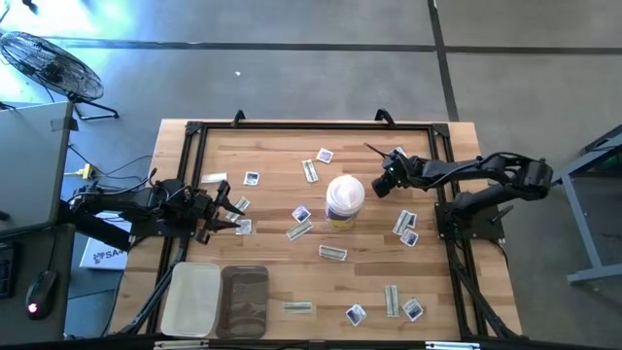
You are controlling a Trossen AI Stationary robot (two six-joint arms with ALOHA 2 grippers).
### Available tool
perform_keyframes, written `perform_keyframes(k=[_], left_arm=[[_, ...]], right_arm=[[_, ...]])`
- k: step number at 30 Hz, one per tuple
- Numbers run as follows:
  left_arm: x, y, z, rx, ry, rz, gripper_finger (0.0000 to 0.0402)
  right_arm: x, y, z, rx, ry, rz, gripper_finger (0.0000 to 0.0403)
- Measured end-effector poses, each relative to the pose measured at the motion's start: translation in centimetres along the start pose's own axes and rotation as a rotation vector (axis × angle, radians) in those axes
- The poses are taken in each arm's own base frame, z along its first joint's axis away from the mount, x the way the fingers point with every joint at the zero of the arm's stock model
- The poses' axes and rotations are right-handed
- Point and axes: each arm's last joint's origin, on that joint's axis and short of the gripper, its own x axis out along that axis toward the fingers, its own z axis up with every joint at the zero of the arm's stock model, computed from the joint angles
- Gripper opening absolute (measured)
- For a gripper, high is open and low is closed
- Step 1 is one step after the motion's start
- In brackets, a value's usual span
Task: Pick & Place First Aid Supplies
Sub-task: Put the bandage into the black transparent bin
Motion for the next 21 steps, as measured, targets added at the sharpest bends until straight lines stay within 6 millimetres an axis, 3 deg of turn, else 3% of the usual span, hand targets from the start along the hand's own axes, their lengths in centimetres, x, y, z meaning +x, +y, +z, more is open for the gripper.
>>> perform_keyframes(k=[13, 21], left_arm=[[0.0, 0.0, 0.0, 0.0, 0.0, 0.0, 0.0154], [0.0, 0.0, 0.0, 0.0, 0.0, 0.0, 0.0154]], right_arm=[[0.03, 0.0, -0.02, -0.025, -0.004, -0.003, 0.008], [0.06, 0.08, 0.16, -0.018, -0.028, 0.004, 0.0084]])
